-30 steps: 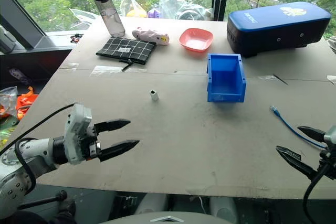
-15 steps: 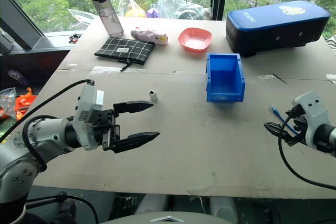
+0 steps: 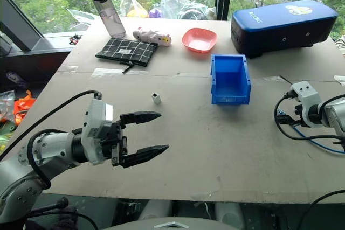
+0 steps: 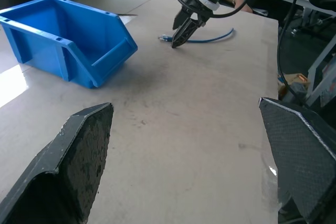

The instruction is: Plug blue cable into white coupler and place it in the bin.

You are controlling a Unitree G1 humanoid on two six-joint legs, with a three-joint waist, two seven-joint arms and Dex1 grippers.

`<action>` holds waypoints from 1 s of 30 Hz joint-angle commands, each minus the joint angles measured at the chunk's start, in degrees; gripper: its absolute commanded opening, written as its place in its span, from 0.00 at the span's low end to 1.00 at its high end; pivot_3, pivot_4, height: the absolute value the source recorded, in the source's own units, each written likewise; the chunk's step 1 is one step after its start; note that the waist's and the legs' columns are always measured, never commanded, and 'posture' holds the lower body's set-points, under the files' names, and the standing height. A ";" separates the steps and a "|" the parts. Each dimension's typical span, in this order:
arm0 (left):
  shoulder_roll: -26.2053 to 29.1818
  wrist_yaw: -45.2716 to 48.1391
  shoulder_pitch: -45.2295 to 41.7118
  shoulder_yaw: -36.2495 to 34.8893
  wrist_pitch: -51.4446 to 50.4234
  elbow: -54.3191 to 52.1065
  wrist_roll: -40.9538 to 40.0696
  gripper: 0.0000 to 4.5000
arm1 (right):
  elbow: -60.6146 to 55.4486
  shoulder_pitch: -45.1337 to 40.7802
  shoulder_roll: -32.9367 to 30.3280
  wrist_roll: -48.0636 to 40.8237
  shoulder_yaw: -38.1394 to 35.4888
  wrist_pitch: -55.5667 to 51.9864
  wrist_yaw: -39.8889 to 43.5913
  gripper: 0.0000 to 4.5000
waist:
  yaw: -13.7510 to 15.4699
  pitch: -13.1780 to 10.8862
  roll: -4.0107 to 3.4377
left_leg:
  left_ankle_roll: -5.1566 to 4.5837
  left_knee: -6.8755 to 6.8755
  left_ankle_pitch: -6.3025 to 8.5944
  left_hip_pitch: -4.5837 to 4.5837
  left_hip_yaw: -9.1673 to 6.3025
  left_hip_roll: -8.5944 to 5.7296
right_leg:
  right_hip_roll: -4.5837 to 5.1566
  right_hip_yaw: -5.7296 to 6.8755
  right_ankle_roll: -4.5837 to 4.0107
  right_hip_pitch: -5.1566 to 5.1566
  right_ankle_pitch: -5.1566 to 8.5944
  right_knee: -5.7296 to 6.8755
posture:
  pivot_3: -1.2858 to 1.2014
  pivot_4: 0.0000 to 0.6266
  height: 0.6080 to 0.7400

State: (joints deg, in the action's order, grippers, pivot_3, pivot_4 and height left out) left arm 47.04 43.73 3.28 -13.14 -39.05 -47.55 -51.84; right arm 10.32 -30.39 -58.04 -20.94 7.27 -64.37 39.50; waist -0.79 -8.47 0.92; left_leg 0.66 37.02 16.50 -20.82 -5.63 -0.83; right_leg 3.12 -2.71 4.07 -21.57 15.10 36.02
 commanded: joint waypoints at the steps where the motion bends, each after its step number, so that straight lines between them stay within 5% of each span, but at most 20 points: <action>1: -0.26 -0.65 2.43 -2.57 2.50 -2.79 0.48 1.00 | 2.73 -1.24 0.46 2.14 1.80 0.82 2.51 0.69 | -0.02 0.02 0.02 | 0.00 0.03 0.00 0.00 0.01 0.00 | 0.00 -0.02 0.00 0.00 0.00 0.00 | 0.52 0.24 0.97; 7: -0.44 -0.65 5.82 -3.55 4.52 -3.33 1.11 1.00 | 2.33 -0.51 -0.04 3.18 2.11 1.73 5.47 0.04 | 0.15 0.04 0.05 | -0.01 0.10 0.01 -0.01 0.02 -0.01 | 0.01 -0.01 -0.01 0.03 -0.01 0.00 | 0.52 0.24 0.97; 8: -0.49 -0.60 6.06 -3.35 4.83 -3.25 1.33 1.00 | 1.69 -0.02 -0.33 3.35 2.13 2.54 6.14 0.01 | 0.15 0.04 0.06 | -0.01 0.10 0.01 -0.02 0.02 -0.01 | 0.02 -0.01 -0.01 0.03 -0.01 0.00 | 0.52 0.24 0.97; 11: -0.52 -0.38 6.37 -2.78 5.56 -2.85 1.91 1.00 | -0.28 1.56 -1.56 4.49 2.30 6.07 8.45 0.01 | 0.19 0.04 0.05 | -0.04 0.10 0.02 -0.03 0.01 -0.01 | 0.02 0.00 -0.01 0.02 -0.01 0.00 | 0.52 0.24 0.97; 18: 0.57 3.50 7.59 -1.66 7.48 0.44 4.87 1.00 | -25.43 11.15 -10.50 8.19 6.20 30.02 25.06 0.01 | -0.12 -0.10 -0.31 | -0.08 0.05 0.05 -0.03 0.01 0.01 | 0.00 0.02 0.00 -0.01 -0.01 0.01 | 0.52 0.24 0.97; 30: 1.70 4.43 8.59 1.81 8.33 -0.05 11.15 1.00 | -31.61 -6.10 2.18 18.89 26.72 21.04 30.77 0.01 | 0.08 -0.06 -0.09 | -0.07 0.09 0.06 -0.05 -0.13 0.03 | 0.01 0.14 -0.05 -0.02 -0.04 -0.08 | 0.52 0.24 0.97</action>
State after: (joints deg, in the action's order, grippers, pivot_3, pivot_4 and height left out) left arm 48.12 48.48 11.74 -12.12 -31.64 -45.62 -42.01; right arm -21.11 -35.07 -57.18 -3.62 31.86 -42.41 68.91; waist -0.71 -8.53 0.84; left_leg 0.60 37.11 16.56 -20.86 -5.78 -0.79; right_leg 3.12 -2.57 4.02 -21.58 15.06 35.94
